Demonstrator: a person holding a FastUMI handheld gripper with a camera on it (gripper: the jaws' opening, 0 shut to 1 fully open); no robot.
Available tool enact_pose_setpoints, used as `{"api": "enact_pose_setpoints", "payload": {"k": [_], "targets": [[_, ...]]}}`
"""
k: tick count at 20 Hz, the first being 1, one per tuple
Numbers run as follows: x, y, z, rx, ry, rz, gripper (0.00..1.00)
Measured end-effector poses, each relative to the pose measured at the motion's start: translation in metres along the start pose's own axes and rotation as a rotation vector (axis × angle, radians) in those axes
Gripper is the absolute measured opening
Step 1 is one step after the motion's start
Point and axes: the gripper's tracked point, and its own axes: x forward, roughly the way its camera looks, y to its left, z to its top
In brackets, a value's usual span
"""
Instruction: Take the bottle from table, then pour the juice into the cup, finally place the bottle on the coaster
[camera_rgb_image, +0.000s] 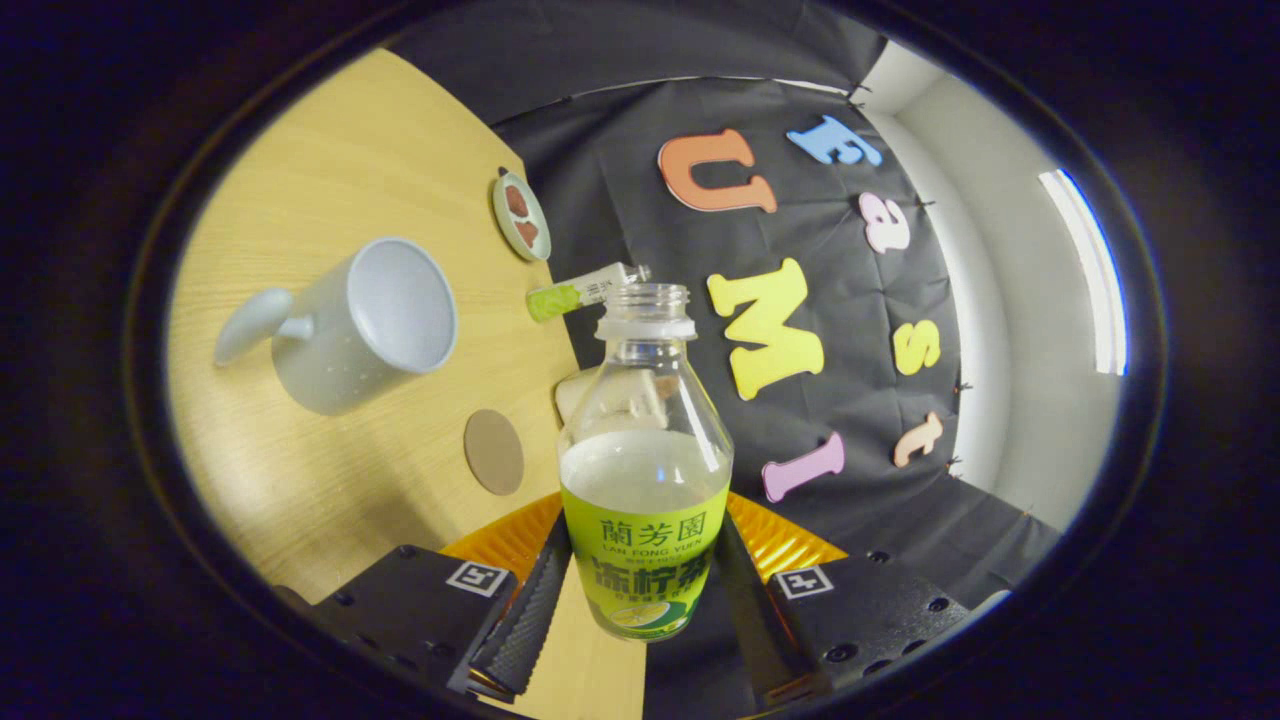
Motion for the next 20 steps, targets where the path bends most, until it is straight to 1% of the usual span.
{"api": "enact_pose_setpoints", "payload": {"k": [4, 8, 10, 11, 15, 20], "targets": [[-0.001, 0.002, 0.005, -0.098, -0.015, -0.035, 0.82], [-0.002, -0.001, 0.007, -0.163, -0.008, -0.058, 0.82], [0.001, -0.002, 0.001, -0.199, 0.011, -0.06, 0.82], [0.003, -0.005, 0.0, -0.217, 0.015, -0.075, 0.82], [0.008, -0.007, 0.0, -0.256, 0.03, -0.086, 0.82], [0.008, -0.016, 0.009, -0.341, 0.02, -0.147, 0.82]]}}
